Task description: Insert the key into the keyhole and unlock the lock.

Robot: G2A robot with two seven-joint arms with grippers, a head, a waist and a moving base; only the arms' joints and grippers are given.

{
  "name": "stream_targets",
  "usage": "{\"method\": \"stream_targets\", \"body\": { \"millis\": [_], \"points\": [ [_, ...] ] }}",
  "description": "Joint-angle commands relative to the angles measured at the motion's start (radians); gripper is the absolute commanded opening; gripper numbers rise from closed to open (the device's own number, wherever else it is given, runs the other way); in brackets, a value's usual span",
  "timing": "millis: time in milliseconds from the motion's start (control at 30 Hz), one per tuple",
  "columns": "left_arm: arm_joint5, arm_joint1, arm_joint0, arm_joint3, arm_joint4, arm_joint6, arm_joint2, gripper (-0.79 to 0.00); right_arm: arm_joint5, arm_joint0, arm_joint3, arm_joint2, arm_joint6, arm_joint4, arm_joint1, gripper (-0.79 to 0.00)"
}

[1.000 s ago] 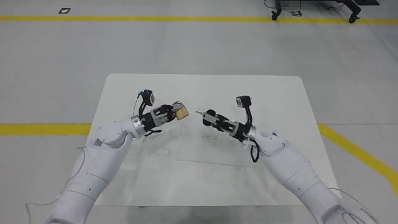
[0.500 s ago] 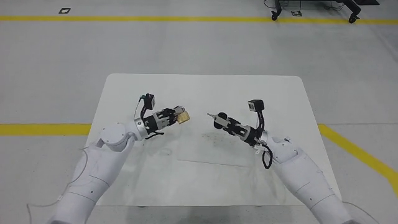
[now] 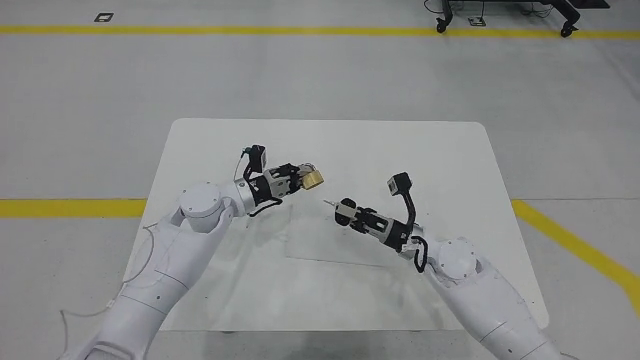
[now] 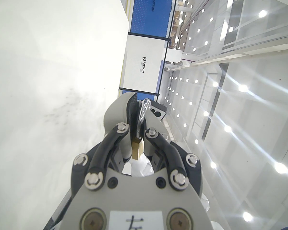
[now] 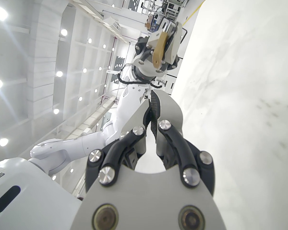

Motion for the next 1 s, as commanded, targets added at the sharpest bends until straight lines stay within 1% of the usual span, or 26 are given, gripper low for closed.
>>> {"method": "stream_targets", "body": {
  "millis": [0, 367, 500, 567, 700, 767, 833, 967],
  "points": [
    [0.000, 0.000, 0.000, 0.001, 0.002, 0.000, -0.001, -0.785, -0.002, 0.003, 0.005, -0.001, 0.000, 0.001, 0.000, -0.785],
    [0.000, 0.000, 0.000, 0.001, 0.002, 0.000, -0.001, -0.785, -0.002, 0.003, 0.005, -0.001, 0.000, 0.001, 0.000, -0.785],
    [0.018, -0.002, 0.022, -0.012, 0.028, 0.031, 0.015, -0.785, -0.002, 0.003, 0.005, -0.001, 0.000, 0.001, 0.000, -0.785],
    [0.021, -0.005, 0.029, -0.025, 0.038, 0.048, 0.023, -0.785, 0.022, -0.005, -0.005, -0.004, -0.055, -0.026, -0.003, -0.785],
    [0.019, -0.010, 0.038, -0.040, 0.038, 0.092, 0.023, -0.785, 0.115, -0.024, -0.038, -0.028, -0.187, -0.115, -0.012, -0.785],
    [0.029, -0.012, 0.037, -0.041, 0.047, 0.115, 0.024, -0.785, 0.155, -0.040, -0.068, -0.042, -0.253, -0.116, -0.019, -0.785],
    [0.036, -0.015, 0.038, -0.042, 0.057, 0.135, 0.027, -0.785, 0.174, -0.056, -0.096, -0.053, -0.316, -0.094, -0.026, -0.785],
    [0.044, -0.019, 0.040, -0.046, 0.072, 0.160, 0.030, -0.785, 0.221, -0.070, -0.122, -0.079, -0.397, -0.133, -0.037, -0.785]
  ]
}}
